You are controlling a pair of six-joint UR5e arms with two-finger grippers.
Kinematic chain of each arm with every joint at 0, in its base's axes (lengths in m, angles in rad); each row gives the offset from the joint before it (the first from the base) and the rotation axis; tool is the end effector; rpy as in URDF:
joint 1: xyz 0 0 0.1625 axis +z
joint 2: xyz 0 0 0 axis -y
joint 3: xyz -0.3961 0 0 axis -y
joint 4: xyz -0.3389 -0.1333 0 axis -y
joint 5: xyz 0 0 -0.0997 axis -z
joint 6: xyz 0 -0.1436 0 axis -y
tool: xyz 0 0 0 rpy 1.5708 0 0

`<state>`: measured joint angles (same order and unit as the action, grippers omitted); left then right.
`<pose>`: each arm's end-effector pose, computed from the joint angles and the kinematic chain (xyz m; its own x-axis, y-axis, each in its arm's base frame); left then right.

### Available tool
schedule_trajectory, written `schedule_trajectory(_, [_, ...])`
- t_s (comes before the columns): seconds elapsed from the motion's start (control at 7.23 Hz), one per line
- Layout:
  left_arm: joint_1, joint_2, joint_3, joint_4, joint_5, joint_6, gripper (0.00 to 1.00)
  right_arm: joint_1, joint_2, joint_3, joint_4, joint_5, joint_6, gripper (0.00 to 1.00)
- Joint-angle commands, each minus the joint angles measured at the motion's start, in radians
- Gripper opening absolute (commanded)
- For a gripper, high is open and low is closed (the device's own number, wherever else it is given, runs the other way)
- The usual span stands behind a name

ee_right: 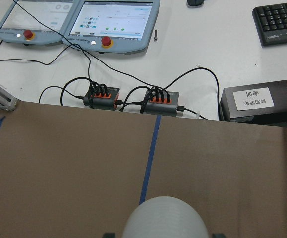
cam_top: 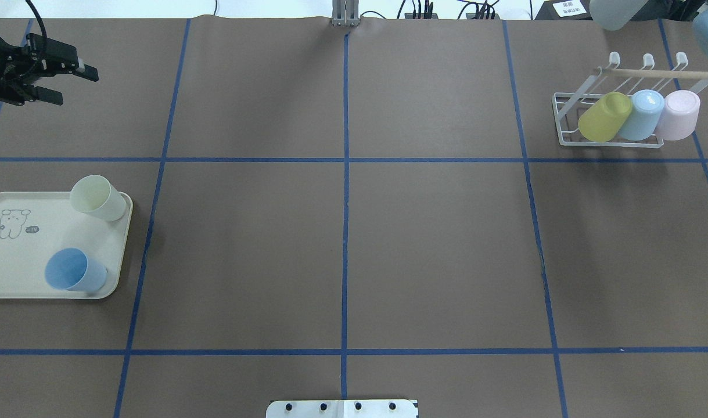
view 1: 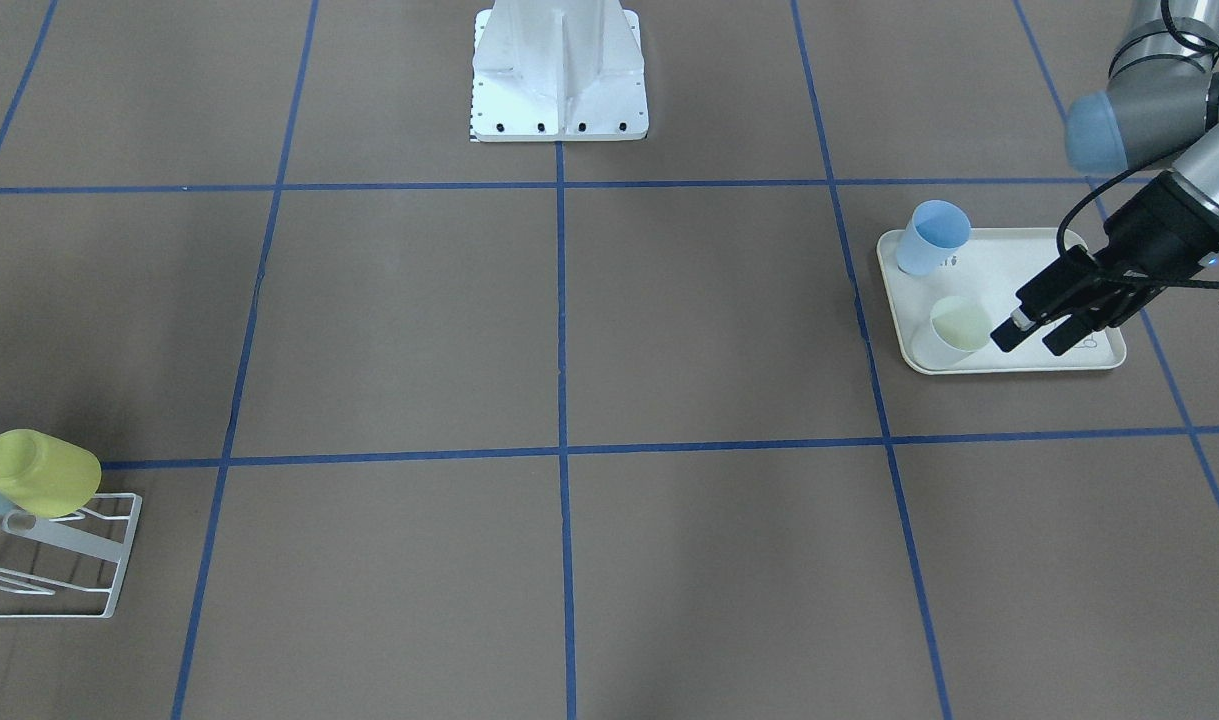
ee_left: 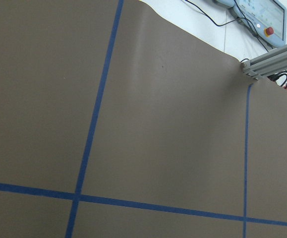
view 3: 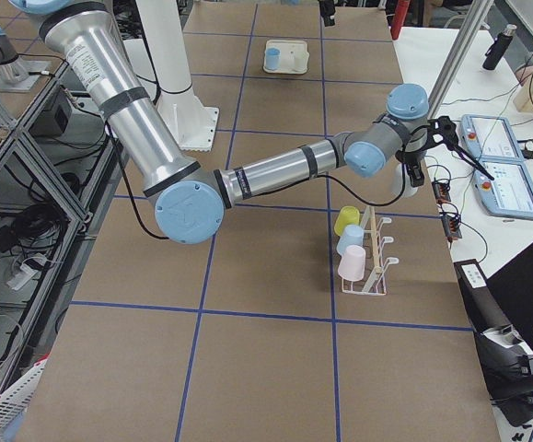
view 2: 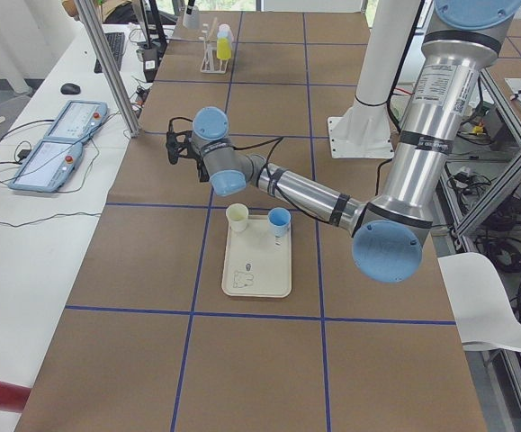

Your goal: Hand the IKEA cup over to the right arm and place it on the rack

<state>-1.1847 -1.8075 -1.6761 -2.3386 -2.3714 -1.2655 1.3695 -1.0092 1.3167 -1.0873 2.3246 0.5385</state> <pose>0.1776 -0.5172 0.3891 0.2809 -0.1352 -0.9502 0.3340 0.9419 -0.0353 -0.1013 -0.6718 0.3979 0.6018 -0.1812 0.7778 -0.1958 0.9107 0.3636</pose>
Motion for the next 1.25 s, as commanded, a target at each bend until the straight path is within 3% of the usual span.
schedule_trajectory(0.0, [-0.004, 0.011, -0.001, 0.008, 0.004, 0.017, 1.0, 0.003, -0.006, -0.068, -0.008, 0.001, -0.089, 0.22])
schedule_trajectory(1.11, [-0.006, 0.033, -0.019, 0.008, 0.011, 0.017, 1.0, -0.012, -0.052, -0.094, 0.003, 0.002, -0.083, 0.23])
